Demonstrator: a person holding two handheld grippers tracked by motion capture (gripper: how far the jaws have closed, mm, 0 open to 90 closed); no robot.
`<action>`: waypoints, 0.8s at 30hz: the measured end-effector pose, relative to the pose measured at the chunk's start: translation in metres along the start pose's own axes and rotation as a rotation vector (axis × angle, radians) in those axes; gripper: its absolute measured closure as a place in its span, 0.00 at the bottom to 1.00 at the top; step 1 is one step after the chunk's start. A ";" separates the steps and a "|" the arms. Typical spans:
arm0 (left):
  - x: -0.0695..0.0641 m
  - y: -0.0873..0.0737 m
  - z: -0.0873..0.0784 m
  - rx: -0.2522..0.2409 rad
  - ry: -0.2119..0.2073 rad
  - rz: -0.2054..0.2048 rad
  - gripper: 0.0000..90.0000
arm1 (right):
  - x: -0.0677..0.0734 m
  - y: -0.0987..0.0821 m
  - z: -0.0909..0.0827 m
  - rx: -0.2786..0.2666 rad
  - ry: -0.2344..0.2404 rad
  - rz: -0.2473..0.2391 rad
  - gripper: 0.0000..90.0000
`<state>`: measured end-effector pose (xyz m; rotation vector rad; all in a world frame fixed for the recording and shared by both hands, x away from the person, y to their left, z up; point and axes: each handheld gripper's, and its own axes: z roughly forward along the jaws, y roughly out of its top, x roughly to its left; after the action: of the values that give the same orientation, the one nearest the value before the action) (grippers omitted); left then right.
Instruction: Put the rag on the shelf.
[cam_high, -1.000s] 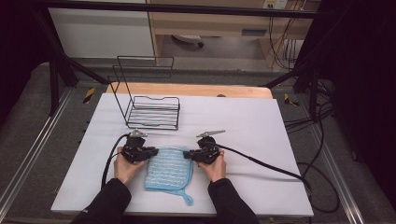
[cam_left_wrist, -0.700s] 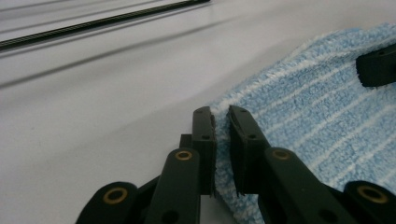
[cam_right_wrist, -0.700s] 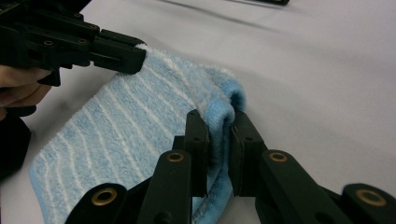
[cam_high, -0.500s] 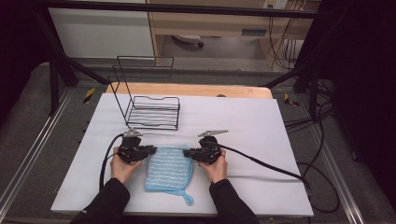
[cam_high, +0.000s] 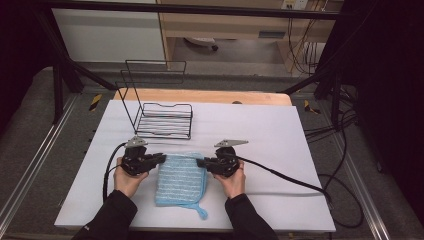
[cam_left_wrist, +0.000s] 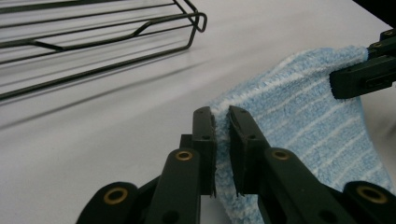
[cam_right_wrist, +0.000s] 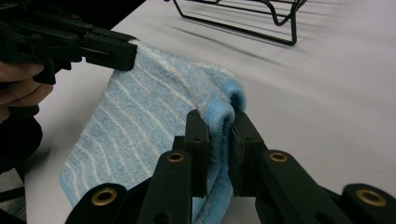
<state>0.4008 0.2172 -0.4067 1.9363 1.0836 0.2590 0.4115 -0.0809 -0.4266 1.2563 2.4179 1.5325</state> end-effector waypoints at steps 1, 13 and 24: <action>-0.001 0.001 -0.002 -0.006 0.000 0.001 0.90 | 0.001 0.000 -0.001 -0.006 0.000 -0.002 0.89; -0.009 0.008 -0.015 -0.054 -0.003 0.015 0.90 | 0.008 0.004 -0.015 -0.066 0.008 -0.026 0.89; -0.017 0.016 -0.029 -0.109 0.001 0.037 0.90 | 0.021 0.014 -0.030 -0.126 -0.001 -0.078 0.89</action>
<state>0.3844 0.2179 -0.3732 1.8603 1.0143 0.3329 0.3938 -0.0877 -0.3920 1.1254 2.2999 1.6330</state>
